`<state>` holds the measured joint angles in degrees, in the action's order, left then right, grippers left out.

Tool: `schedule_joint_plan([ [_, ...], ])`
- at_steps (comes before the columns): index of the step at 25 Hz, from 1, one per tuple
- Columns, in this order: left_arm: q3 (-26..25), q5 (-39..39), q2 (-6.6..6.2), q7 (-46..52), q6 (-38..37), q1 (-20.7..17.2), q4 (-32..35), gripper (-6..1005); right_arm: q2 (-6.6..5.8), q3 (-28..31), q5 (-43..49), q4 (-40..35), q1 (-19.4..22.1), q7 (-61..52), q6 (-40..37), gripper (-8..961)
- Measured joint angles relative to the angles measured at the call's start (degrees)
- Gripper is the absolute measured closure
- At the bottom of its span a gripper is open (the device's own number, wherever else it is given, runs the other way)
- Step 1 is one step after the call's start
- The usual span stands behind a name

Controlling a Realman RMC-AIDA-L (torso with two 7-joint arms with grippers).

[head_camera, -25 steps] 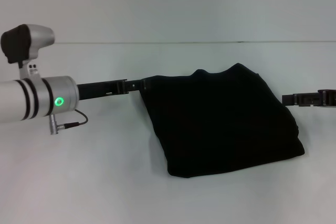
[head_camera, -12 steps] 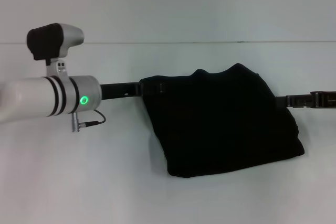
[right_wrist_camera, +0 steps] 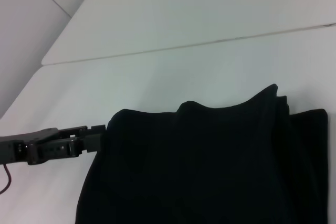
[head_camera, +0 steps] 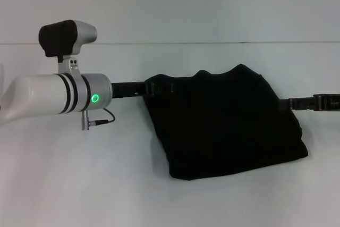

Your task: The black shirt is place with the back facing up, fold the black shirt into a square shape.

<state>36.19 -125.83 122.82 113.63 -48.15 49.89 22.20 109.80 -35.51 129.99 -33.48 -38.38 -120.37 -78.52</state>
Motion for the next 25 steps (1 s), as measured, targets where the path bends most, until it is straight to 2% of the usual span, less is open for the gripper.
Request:
schedule_joint_plan([
  [9, -0.3, 0.1, -0.4, 0.1, 1.0, -0.9, 0.2, 115, -0.17, 0.0, 0.1, 0.0, 0.1, 0.1, 0.2, 158],
  [14, 0.0, -0.1, 0.14, -0.1, 1.0, -1.0, -0.2, 130, -0.16, 0.0, 0.1, 0.0, 0.0, 0.1, 0.4, 159],
  [25, 1.2, 0.2, 0.49, -0.4, 0.9, -0.4, -1.2, 164, -0.04, 0.0, 0.1, 0.0, -0.1, 0.2, 0.7, 162],
])
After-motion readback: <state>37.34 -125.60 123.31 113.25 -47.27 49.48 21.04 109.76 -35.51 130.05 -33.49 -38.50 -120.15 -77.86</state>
